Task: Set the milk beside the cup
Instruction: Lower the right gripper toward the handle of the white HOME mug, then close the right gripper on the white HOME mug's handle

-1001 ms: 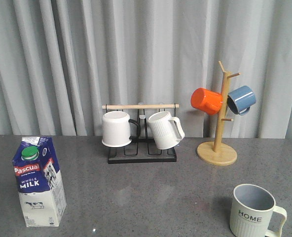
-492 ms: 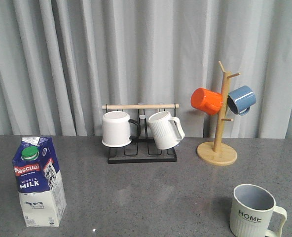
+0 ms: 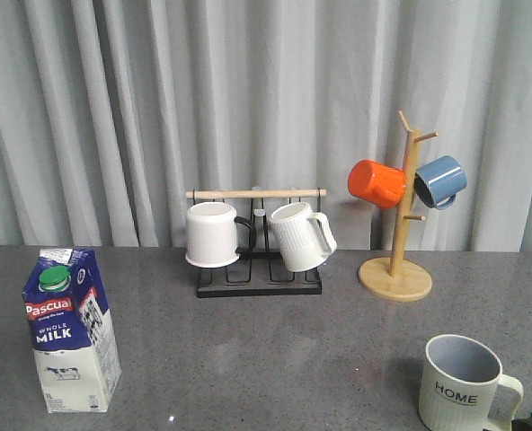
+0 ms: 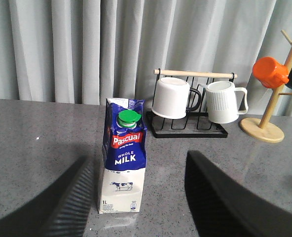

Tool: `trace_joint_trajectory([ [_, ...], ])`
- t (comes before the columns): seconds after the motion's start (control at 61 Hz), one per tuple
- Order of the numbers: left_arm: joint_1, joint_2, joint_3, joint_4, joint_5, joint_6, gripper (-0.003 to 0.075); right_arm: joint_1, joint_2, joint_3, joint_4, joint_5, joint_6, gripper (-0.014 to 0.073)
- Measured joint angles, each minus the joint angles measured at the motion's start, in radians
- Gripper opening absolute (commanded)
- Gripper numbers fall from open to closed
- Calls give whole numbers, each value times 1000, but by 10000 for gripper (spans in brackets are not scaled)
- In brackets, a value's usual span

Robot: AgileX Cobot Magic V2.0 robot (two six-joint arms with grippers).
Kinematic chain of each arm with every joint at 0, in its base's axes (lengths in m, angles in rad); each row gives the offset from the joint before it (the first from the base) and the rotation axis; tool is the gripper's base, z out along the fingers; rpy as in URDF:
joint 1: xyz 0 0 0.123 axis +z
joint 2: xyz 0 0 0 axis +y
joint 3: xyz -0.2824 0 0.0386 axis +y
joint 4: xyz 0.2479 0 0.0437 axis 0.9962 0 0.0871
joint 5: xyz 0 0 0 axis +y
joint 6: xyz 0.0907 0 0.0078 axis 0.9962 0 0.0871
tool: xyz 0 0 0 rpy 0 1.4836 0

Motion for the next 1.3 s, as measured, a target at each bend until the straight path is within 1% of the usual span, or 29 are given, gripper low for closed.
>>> trace_joint_trajectory([
  [0.459, 0, 0, 0, 0, 0, 0, 409, 0, 169, 0, 0, -167, -56, 495],
  [0.591, 0, 0, 0, 0, 0, 0, 409, 0, 230, 0, 0, -241, -74, 493],
  [0.722, 0, 0, 0, 0, 0, 0, 409, 0, 283, 0, 0, -311, -77, 466],
  [0.82, 0, 0, 0, 0, 0, 0, 409, 0, 323, 0, 0, -362, -77, 398],
  [1.034, 0, 0, 0, 0, 0, 0, 409, 0, 379, 0, -39, -451, -77, 169],
  [1.165, 0, 0, 0, 0, 0, 0, 409, 0, 405, 0, -53, -485, -77, 77],
  [1.296, 0, 0, 0, 0, 0, 0, 409, 0, 418, 0, -67, -507, -77, 20],
])
